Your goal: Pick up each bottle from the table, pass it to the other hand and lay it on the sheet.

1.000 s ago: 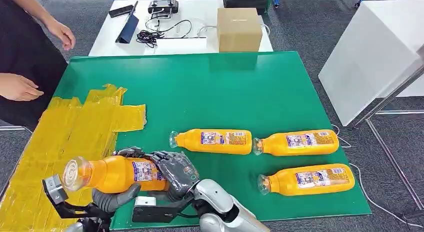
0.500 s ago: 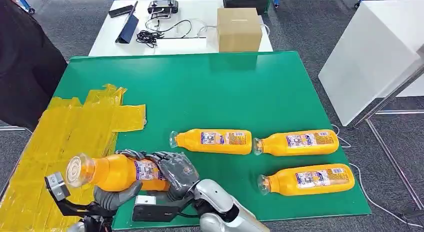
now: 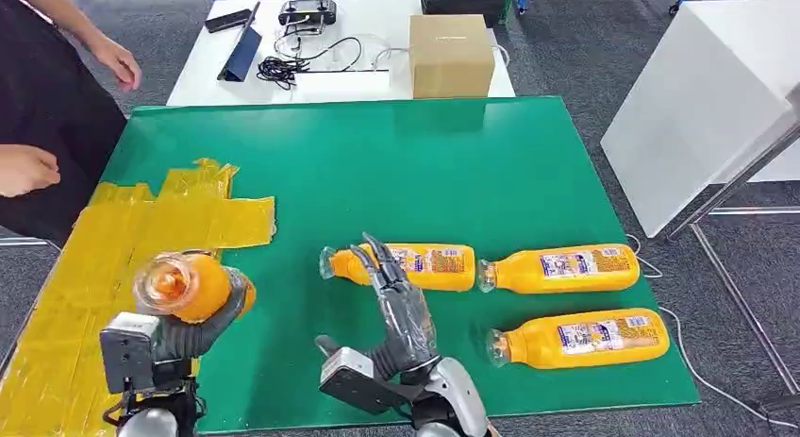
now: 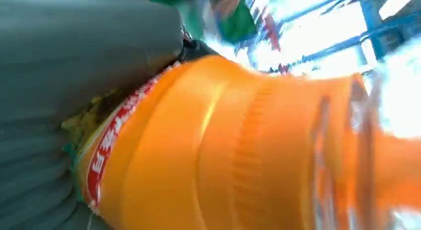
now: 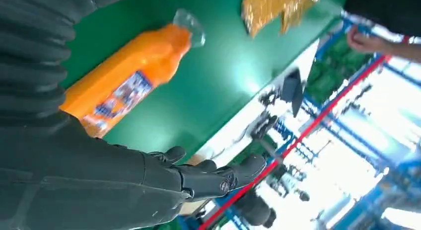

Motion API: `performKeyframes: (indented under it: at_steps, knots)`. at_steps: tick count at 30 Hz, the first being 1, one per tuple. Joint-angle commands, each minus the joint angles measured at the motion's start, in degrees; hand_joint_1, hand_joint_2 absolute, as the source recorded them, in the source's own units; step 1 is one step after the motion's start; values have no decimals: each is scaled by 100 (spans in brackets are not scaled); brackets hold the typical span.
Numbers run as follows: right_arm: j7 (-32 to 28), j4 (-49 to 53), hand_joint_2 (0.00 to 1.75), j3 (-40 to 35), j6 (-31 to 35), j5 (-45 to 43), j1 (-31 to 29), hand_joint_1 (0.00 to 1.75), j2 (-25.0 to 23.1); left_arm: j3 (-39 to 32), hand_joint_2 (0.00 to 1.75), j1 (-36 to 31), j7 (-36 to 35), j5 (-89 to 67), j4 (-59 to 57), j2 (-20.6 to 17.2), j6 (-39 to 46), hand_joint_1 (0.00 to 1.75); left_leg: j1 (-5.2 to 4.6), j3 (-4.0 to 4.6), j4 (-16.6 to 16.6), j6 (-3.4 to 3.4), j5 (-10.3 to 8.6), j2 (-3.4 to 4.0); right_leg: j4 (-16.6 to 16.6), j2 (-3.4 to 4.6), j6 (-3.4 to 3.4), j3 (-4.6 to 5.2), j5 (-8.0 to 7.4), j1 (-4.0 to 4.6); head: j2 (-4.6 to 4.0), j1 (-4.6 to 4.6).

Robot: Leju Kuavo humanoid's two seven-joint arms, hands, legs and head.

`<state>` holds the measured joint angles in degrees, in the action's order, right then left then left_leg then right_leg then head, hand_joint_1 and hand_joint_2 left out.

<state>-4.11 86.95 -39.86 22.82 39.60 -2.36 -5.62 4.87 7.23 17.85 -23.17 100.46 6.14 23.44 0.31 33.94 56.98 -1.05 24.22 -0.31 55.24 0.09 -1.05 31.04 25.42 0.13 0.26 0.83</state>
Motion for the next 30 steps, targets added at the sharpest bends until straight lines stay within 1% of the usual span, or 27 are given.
performKeyframes:
  at_steps: [1,3,4,5,7,8,11,12,13,14,15,17,18,20,21,23,24,26,27,28,29,30]
  knots:
    - [-312,627,0,584,132,-365,446,0,457,-458,175,-521,-543,-2724,-392,-68,1232,175,4,-18,-3,2,5,-17,-10,-22,-5,-29,8,4,0,2]
    - [-317,655,0,635,96,-387,462,0,488,-456,175,-679,-986,-3734,-594,-198,1266,175,2,-14,-7,2,0,-13,-11,-18,-3,-22,3,2,0,0]
    - [-315,661,0,643,86,-390,461,0,487,-450,175,-712,-992,-3734,-632,-219,1270,175,-1,-8,-7,1,-3,-12,-7,-16,-3,-13,2,-2,0,0]
    - [-266,653,0,641,30,-343,442,0,502,-464,175,-752,-1104,-4075,-727,-278,1247,175,2,-21,-9,3,0,-16,-12,-22,-4,-30,5,2,0,2]
    - [-256,657,0,642,22,-337,427,0,501,-446,175,-787,-1114,-4094,-768,-279,1246,175,-2,-12,-7,1,-2,-7,-7,-11,-2,-16,2,-2,0,2]
    - [-256,657,0,642,22,-337,427,0,501,-446,175,-787,-1114,-4094,-768,-279,1246,175,1,-21,-9,3,1,-6,-11,-10,-2,-28,3,1,0,0]
    - [-256,657,0,642,22,-337,427,0,501,-446,175,-787,-1114,-4094,-768,-279,1246,175,-1,-14,-6,1,0,-6,-7,-9,-2,-18,3,-1,0,0]
    - [-256,657,0,642,22,-337,427,0,501,-446,175,-787,-1114,-4094,-768,-279,1246,175,1,-25,-8,3,4,-8,-11,-13,-3,-31,6,1,0,0]
    - [-256,657,0,642,22,-337,427,0,501,-446,175,-787,-1114,-4094,-768,-279,1246,175,-1,-10,-5,1,-1,-3,-6,-8,-2,-14,2,-1,0,0]
    - [-256,657,0,642,22,-337,427,0,501,-446,175,-787,-1114,-4094,-768,-279,1246,175,-1,-13,-6,1,1,-1,-6,-7,-2,-16,3,-1,0,0]
    - [-118,640,0,656,-46,-255,397,0,497,-435,175,-831,-1456,-4895,-932,-355,1300,175,3,-38,-9,5,10,-3,-14,-11,-3,-44,11,3,0,0]
    - [-18,642,0,737,-186,-211,351,0,518,-318,175,-944,-1740,-5597,-1393,-521,1453,175,0,-18,-7,2,1,0,-9,-6,-2,-21,2,0,0,0]
    - [50,654,0,776,-200,-73,332,0,534,-290,175,-975,-1814,-5673,-1612,-556,1462,175,1,-25,-9,3,2,-3,-11,-10,-3,-30,4,1,0,2]
    - [112,792,0,823,-278,63,344,0,597,-257,175,-943,-1974,-5995,-2107,-620,1569,175,-6,-19,-12,1,-3,-2,-8,-8,-2,-19,1,-6,0,0]
    - [172,836,0,833,-342,101,331,0,636,-296,175,-942,-2081,-6094,-2361,-642,1552,175,-3,-30,-15,3,-1,-2,-14,-9,-3,-32,2,-3,0,0]
    - [237,930,0,887,-485,-43,317,0,698,-370,175,-988,-2304,-6392,-3016,-724,1653,175,-6,-25,-15,1,-2,4,-10,-3,-3,-24,0,-6,0,0]
    - [232,946,0,904,-477,-59,330,0,688,-382,175,-1008,-2322,-6416,-3142,-747,1656,175,-5,-37,-19,3,0,6,-16,-1,-3,-36,2,-5,0,-2]
    - [232,946,0,904,-477,-59,330,0,688,-382,175,-1008,-2322,-6416,-3142,-747,1656,175,-5,-23,-13,1,-2,3,-10,-4,-2,-22,1,-5,0,0]
    - [203,969,0,902,-471,-114,354,0,672,-412,175,-1017,-2358,-6467,-3272,-761,1616,175,-2,-33,-15,2,2,3,-15,-7,-3,-35,4,-2,0,0]
    - [100,991,0,890,-470,-263,371,0,661,-433,175,-1051,-2472,-6677,-3520,-786,1538,175,-2,-25,-9,2,3,2,-9,-7,-3,-27,5,-2,0,0]
    - [91,980,0,854,-469,-282,348,0,671,-167,175,-1104,-2872,-6683,-3781,-1024,1461,175,-2,-17,-9,2,0,6,-9,-2,-2,-18,1,-2,0,0]
    - [96,952,0,811,-506,-324,303,0,677,77,175,-1216,-3129,-6683,-4190,-1179,1436,175,3,-47,-16,6,10,6,-20,-4,-4,-51,9,3,0,0]
